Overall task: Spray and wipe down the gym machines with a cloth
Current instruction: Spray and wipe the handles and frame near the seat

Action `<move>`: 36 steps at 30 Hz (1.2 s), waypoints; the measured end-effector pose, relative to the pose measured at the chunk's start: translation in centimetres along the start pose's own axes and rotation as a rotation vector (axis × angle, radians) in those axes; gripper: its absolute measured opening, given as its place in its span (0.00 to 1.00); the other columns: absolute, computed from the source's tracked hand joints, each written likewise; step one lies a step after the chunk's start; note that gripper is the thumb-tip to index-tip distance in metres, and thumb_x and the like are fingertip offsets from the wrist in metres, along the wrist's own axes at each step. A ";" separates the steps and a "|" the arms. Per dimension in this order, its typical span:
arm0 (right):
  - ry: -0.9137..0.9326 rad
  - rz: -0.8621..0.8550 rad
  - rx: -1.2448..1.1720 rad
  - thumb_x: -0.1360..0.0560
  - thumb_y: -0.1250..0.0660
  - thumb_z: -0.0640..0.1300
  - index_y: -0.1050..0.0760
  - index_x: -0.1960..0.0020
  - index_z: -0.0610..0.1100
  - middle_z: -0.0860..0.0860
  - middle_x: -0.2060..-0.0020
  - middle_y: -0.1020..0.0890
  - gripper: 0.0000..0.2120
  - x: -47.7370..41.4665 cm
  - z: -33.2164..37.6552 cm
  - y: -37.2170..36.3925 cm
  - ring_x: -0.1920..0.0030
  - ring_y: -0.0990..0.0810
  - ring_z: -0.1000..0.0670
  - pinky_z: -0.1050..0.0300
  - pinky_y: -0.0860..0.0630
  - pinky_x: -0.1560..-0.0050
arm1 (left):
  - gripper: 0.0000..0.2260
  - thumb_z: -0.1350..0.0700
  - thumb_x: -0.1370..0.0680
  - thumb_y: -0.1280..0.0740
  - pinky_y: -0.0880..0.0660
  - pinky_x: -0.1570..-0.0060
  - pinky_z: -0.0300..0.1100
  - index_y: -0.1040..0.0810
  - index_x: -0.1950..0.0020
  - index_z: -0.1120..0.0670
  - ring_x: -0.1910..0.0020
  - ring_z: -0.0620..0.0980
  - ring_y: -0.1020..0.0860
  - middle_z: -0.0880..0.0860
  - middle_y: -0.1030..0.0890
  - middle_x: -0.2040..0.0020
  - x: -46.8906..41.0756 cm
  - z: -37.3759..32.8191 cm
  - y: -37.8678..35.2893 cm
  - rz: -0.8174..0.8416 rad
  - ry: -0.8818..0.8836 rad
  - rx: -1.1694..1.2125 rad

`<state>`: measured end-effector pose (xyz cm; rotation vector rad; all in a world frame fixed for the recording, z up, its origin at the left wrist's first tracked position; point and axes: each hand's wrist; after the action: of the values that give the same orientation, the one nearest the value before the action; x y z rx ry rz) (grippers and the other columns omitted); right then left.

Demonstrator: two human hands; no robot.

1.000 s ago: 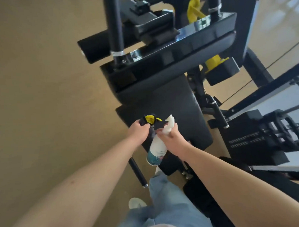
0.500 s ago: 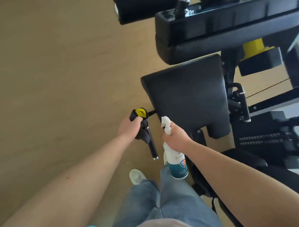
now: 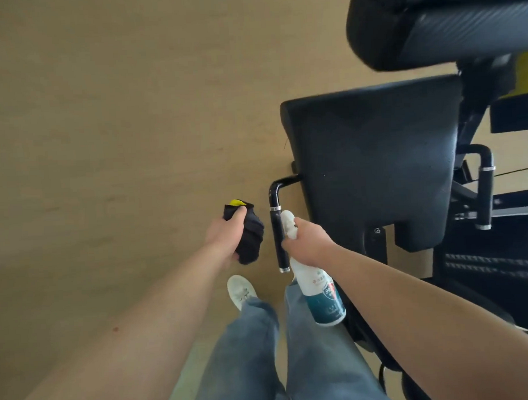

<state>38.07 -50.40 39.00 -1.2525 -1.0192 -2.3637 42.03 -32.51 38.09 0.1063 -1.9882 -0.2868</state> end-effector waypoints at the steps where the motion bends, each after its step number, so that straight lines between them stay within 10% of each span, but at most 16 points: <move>1: -0.019 -0.013 -0.006 0.20 0.32 0.47 0.26 0.40 0.47 0.48 0.50 0.18 0.10 -0.5 -0.3 -0.6 0.53 0.17 0.47 0.51 0.19 0.52 | 0.12 0.39 0.21 0.33 0.21 0.40 0.59 0.25 0.52 0.48 0.45 0.57 0.20 0.52 0.20 0.50 -0.6 0.6 -0.2 0.015 0.033 0.034; 11: -0.036 0.045 0.188 0.20 0.31 0.49 0.27 0.35 0.47 0.49 0.47 0.21 0.16 -2.0 -4.0 -4.0 0.54 0.21 0.50 0.54 0.22 0.54 | 0.17 0.38 0.20 0.37 0.25 0.37 0.61 0.25 0.39 0.48 0.44 0.59 0.22 0.53 0.21 0.46 -3.6 5.3 -2.2 0.075 0.149 0.078; 17: 0.025 0.161 0.399 0.19 0.33 0.49 0.24 0.36 0.46 0.48 0.44 0.21 0.14 -1.3 -6.3 -4.1 0.47 0.20 0.47 0.48 0.19 0.43 | 0.10 0.45 0.17 0.38 0.30 0.53 0.44 0.24 0.45 0.50 0.51 0.56 0.22 0.53 0.21 0.52 -3.0 7.3 -4.4 0.049 -0.187 -0.517; 23: -0.042 0.087 0.311 0.20 0.32 0.51 0.25 0.38 0.48 0.49 0.46 0.24 0.13 -1.8 -8.0 -3.1 0.54 0.24 0.51 0.57 0.28 0.57 | 0.15 0.41 0.21 0.33 0.27 0.42 0.46 0.18 0.43 0.50 0.39 0.55 0.23 0.54 0.25 0.35 -2.4 10.5 -7.6 0.321 -0.371 -0.751; 30: -0.113 0.044 0.232 0.21 0.31 0.52 0.27 0.31 0.48 0.49 0.45 0.23 0.21 -2.8 -9.2 -1.9 0.50 0.21 0.48 0.52 0.22 0.52 | 0.20 0.49 0.26 0.23 0.28 0.54 0.42 0.27 0.41 0.52 0.50 0.50 0.23 0.48 0.23 0.50 -3.5 9.6 -9.7 -0.045 -0.186 -0.530; 36: -0.065 0.054 0.230 0.20 0.32 0.52 0.28 0.29 0.48 0.50 0.46 0.24 0.21 -3.8 -9.8 -1.4 0.52 0.23 0.51 0.54 0.23 0.51 | 0.21 0.46 0.26 0.25 0.26 0.52 0.45 0.23 0.37 0.53 0.42 0.57 0.19 0.54 0.17 0.42 -5.9 9.9 -12.0 0.086 0.029 -0.630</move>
<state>33.58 -56.49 31.62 -1.2593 -1.2221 -2.1073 34.94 -41.42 25.93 -0.3736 -1.7824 -0.8313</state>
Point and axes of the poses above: each hand's wrist, its own x-axis away from the middle knuckle, its own y-axis out of the back of the hand, z = x × y
